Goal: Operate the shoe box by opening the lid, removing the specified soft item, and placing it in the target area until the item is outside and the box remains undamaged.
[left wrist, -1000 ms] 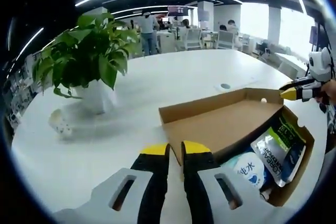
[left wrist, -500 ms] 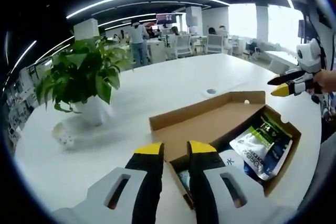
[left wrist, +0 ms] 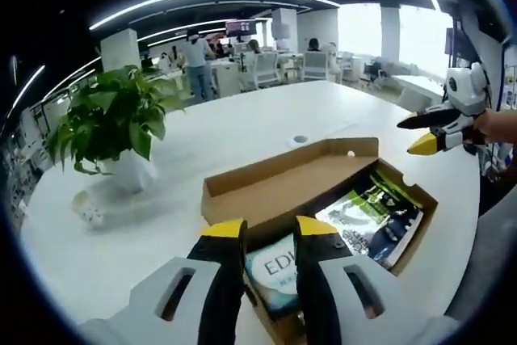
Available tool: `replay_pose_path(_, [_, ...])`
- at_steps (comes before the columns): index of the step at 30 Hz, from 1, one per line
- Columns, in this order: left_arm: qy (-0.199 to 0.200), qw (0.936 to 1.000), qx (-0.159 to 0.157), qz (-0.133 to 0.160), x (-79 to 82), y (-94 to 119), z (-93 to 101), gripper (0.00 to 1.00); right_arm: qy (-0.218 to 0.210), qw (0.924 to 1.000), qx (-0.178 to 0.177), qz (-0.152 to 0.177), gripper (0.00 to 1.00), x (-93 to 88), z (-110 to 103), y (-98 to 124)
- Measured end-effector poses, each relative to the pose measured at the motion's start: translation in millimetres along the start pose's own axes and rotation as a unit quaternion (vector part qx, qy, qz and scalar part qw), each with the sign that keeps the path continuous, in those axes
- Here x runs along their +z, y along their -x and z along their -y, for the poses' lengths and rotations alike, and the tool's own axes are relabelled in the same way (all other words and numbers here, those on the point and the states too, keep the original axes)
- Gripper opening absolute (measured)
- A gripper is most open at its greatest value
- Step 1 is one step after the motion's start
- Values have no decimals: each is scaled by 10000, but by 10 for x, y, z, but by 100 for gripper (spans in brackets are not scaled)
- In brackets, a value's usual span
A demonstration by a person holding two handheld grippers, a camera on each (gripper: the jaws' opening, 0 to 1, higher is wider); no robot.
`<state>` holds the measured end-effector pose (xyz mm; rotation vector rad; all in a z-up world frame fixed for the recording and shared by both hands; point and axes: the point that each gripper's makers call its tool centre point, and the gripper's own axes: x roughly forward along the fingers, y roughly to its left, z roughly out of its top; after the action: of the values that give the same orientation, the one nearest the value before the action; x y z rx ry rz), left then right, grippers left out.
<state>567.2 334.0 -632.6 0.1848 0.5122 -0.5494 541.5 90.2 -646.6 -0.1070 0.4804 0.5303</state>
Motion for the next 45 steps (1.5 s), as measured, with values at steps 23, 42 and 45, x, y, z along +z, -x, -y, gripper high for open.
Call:
replay_pose_path(23, [39, 9985, -482, -274, -277, 35, 544, 26, 551, 9975, 452, -18, 59, -223, -352, 229])
replay_pose_path(42, [137, 9911, -775, -1077, -623, -68, 874, 28, 760, 9947, 683, -53, 60, -378, -539, 231])
replay_pose_path(45, [110, 9900, -784, -1167, -665, -108, 889, 28, 748, 9947, 703, -84, 61, -399, -559, 230])
